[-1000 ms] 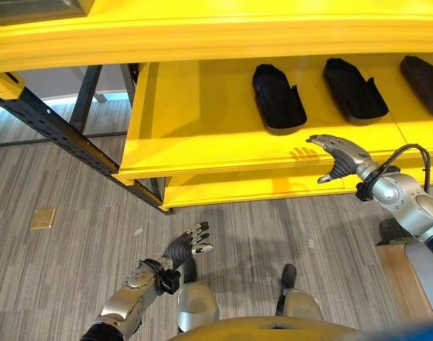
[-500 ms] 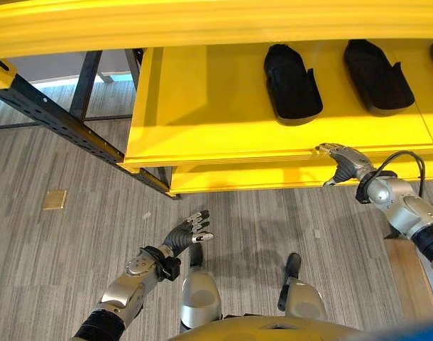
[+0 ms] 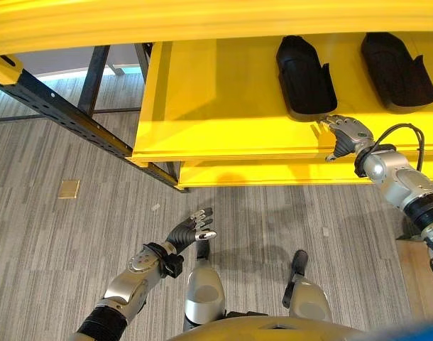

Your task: Move parts from the plastic box to the shelf.

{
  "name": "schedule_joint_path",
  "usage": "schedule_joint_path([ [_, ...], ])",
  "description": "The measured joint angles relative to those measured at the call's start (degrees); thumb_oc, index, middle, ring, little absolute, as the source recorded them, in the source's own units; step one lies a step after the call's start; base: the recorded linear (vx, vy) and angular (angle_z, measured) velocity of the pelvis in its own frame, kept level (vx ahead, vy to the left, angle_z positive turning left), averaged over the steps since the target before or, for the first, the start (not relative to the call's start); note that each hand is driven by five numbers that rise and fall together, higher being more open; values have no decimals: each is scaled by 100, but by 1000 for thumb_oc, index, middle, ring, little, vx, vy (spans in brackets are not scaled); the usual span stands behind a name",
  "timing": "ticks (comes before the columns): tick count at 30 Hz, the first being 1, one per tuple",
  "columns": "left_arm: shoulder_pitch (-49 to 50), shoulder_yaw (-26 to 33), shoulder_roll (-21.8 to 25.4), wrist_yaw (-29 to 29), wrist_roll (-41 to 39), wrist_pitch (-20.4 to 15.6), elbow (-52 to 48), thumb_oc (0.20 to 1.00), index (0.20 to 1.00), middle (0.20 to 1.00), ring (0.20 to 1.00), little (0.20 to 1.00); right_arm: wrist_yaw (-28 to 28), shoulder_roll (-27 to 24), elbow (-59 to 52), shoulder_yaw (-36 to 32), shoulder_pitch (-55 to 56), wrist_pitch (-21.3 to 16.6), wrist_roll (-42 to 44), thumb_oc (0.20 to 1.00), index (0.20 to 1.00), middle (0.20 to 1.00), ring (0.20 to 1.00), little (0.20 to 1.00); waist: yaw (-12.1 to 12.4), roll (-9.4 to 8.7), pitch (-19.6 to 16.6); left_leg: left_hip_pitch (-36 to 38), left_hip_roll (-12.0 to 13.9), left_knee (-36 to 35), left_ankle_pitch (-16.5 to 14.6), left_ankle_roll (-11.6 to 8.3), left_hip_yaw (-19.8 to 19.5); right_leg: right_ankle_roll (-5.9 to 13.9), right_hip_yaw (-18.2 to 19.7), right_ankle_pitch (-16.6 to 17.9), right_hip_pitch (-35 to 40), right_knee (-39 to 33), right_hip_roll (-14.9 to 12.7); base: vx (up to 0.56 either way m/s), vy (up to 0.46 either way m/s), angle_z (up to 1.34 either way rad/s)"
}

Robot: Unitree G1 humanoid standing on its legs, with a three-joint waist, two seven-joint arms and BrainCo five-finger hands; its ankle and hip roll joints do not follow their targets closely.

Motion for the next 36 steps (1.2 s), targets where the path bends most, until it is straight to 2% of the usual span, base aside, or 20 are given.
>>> schedule_joint_path([
  [5,-9,-2,0,-2,2,1,0,1000,1000,1000,1000,1000,250,38,203,246,-135,13,-148,1000,1000,1000,1000,1000,44,2,-1,7,-17,19,1,0,-21,3,-6,-7,5,40,-21,6,1,0],
  [11,-12,-4,-1,-60,12,2,1,1000,1000,1000,1000,1000,451,315,825,318,-305,134,-201,1000,1000,1000,1000,1000,59,12,-8,8,-32,25,14,10,-68,6,-33,-15,15,82,-44,4,-1,1],
  [20,-28,-16,-4,-86,63,10,1,1000,1000,1000,1000,1000,328,469,1143,354,-381,213,-199,1000,1000,1000,1000,1000,74,54,-22,8,-35,26,24,27,-136,-9,-74,-80,-16,238,-73,4,-1,3],
  [27,-89,-84,-18,-83,64,68,0,1000,1000,1000,1000,1000,384,540,1420,505,-833,339,-189,1000,1000,1000,1000,1000,146,237,-43,7,-36,27,48,3,-153,-9,-81,-102,-25,277,-77,0,0,0],
  [36,-136,-177,-19,-86,71,103,0,1000,1000,1000,1000,1000,393,713,1551,504,-1024,455,-22,1000,1000,1000,1000,1000,209,238,-44,5,-39,32,49,3,-159,-18,-70,-238,-129,520,-112,2,0,0],
])
